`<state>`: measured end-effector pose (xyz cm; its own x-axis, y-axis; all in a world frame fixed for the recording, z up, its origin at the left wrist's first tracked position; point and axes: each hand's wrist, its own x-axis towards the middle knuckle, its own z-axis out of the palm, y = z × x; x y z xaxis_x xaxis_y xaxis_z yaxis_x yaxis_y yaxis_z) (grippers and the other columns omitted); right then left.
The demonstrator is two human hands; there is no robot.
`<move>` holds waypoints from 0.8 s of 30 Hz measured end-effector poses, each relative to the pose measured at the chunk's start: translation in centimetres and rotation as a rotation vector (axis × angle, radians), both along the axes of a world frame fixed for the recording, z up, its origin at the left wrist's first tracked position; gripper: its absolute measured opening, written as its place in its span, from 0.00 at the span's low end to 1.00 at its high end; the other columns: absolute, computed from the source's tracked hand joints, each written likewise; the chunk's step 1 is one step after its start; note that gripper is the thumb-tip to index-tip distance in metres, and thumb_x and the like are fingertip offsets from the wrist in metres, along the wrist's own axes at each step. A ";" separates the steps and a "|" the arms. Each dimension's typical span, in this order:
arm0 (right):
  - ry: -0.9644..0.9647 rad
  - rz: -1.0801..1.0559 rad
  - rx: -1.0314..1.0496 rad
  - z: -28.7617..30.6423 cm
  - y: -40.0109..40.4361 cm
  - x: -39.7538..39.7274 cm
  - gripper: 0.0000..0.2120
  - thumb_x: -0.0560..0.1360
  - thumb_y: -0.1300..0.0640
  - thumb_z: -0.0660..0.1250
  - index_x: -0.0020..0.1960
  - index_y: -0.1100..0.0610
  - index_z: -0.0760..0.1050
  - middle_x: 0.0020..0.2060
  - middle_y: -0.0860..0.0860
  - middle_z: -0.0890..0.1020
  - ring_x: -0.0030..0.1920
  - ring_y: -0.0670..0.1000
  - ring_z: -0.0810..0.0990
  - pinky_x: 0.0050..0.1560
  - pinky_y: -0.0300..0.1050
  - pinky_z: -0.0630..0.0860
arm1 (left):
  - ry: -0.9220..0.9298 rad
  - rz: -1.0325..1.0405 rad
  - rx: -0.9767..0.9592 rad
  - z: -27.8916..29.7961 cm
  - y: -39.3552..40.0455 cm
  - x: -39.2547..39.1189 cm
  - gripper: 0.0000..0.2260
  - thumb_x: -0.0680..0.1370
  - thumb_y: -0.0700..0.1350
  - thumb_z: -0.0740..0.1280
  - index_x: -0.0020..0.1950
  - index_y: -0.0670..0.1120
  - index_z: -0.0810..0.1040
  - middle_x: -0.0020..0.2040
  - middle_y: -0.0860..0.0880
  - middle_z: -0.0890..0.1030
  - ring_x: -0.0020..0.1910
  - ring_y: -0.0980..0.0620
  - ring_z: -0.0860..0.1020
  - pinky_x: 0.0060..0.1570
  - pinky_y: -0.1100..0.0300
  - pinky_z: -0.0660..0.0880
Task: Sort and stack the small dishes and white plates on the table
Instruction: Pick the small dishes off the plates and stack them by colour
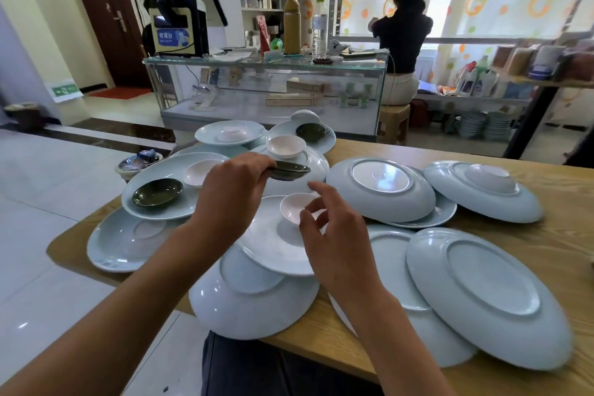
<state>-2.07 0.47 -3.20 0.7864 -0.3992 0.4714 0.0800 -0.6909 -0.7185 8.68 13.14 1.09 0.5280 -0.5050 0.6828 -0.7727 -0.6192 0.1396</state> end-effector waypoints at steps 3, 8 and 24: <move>-0.026 -0.016 0.039 0.5 -0.5 -0.6 0.23 0.78 0.52 0.64 0.71 0.45 0.64 0.50 0.43 0.80 0.44 0.43 0.79 0.50 0.41 0.79 | -0.009 -0.046 -0.011 0.6 -1.4 -1.8 0.09 0.76 0.40 0.69 0.55 0.43 0.82 0.49 0.46 0.85 0.42 0.48 0.82 0.45 0.54 0.81; -0.108 -0.060 0.063 0.7 -2.4 -2.4 0.24 0.79 0.56 0.63 0.73 0.47 0.62 0.46 0.46 0.82 0.43 0.45 0.80 0.48 0.45 0.80 | -0.031 -0.106 -0.001 0.9 -3.9 -4.9 0.07 0.77 0.41 0.69 0.54 0.44 0.82 0.48 0.47 0.84 0.40 0.47 0.82 0.40 0.53 0.80; -0.228 -0.321 0.124 0.0 -12.6 -10.4 0.07 0.79 0.55 0.64 0.56 0.48 0.75 0.44 0.37 0.79 0.48 0.38 0.78 0.47 0.32 0.75 | 0.026 -0.353 -0.001 0.3 -15.6 -13.0 0.09 0.74 0.38 0.71 0.53 0.44 0.82 0.49 0.47 0.84 0.43 0.46 0.83 0.40 0.52 0.81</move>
<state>-12.44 -12.16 -3.22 0.4940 -0.6719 0.5518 0.0413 -0.6158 -0.7868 -4.33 -2.44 1.36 0.3384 -0.6584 0.6723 -0.9352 -0.3147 0.1624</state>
